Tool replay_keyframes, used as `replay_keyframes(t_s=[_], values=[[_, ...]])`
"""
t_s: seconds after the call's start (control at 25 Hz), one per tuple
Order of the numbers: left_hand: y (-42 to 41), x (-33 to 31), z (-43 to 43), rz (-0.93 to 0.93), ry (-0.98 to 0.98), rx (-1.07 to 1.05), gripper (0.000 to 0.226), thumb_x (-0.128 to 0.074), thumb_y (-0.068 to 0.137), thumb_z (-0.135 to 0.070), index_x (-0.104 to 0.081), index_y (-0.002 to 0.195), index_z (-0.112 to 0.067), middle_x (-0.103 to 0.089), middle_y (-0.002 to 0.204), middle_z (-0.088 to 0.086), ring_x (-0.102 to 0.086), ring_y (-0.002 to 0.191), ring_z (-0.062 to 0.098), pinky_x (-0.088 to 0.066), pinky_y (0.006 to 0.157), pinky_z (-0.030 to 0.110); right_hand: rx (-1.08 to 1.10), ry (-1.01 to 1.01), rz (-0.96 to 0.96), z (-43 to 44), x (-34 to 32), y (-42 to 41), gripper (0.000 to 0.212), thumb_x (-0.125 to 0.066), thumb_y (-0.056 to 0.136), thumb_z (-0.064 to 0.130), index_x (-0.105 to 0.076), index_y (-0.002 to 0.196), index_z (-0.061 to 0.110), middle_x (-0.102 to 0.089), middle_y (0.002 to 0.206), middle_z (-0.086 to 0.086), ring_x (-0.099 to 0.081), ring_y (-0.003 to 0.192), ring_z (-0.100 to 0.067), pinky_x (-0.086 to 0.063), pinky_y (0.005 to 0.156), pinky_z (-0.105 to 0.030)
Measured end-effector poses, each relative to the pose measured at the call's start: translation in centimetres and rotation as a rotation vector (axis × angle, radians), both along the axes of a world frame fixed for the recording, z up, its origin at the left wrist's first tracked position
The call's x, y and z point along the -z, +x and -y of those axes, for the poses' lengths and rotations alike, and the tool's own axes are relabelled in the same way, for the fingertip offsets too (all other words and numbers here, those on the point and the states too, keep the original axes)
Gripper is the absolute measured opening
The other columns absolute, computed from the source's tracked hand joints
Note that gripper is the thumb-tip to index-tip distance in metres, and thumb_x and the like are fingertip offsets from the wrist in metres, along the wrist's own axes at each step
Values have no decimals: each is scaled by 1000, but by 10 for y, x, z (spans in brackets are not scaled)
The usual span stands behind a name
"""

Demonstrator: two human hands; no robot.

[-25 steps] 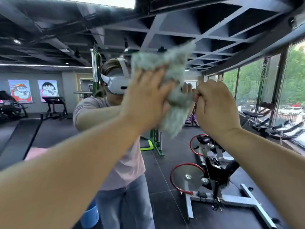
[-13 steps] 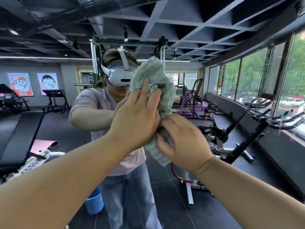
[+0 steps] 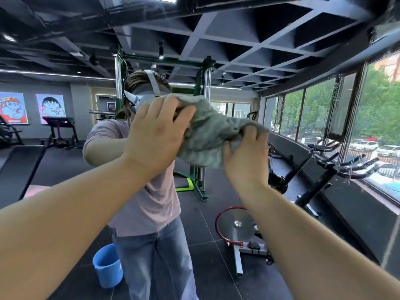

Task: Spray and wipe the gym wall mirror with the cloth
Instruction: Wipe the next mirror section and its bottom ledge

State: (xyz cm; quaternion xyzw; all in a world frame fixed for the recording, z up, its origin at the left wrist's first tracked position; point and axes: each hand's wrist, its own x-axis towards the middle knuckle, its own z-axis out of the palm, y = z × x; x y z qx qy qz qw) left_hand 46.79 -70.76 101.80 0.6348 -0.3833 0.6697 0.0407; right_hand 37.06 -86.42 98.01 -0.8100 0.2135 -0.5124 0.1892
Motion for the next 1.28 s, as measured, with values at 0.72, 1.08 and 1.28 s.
replay_keyframes(t_s=[0.72, 1.08, 1.28], values=[[-4, 175, 19, -260, 223, -172, 76, -52, 92, -19, -10, 155, -21, -7, 162, 10, -16, 147, 31, -51, 79, 55, -55, -210, -538, 52, 113, -24, 63, -11, 98, 56, 40, 131, 38, 22, 157, -18, 36, 137, -38, -14, 119, -51], [-3, 89, 55, -161, -83, -109, 39, -43, 97, -38, -54, 128, -19, -27, 156, 15, -27, 143, 37, -39, 98, 53, -9, -317, -168, 65, 72, 15, 64, -10, 97, 56, 31, 142, 37, 22, 156, -24, 27, 141, -42, 12, 118, -51], [9, 172, 43, 1, 262, -113, 38, -35, 99, -38, -46, 132, -21, -32, 153, 18, -32, 140, 39, -46, 82, 51, 30, -430, -180, 68, 159, 14, 68, -20, 96, 57, 15, 149, 34, 7, 158, -25, 22, 143, -42, 10, 118, -50]])
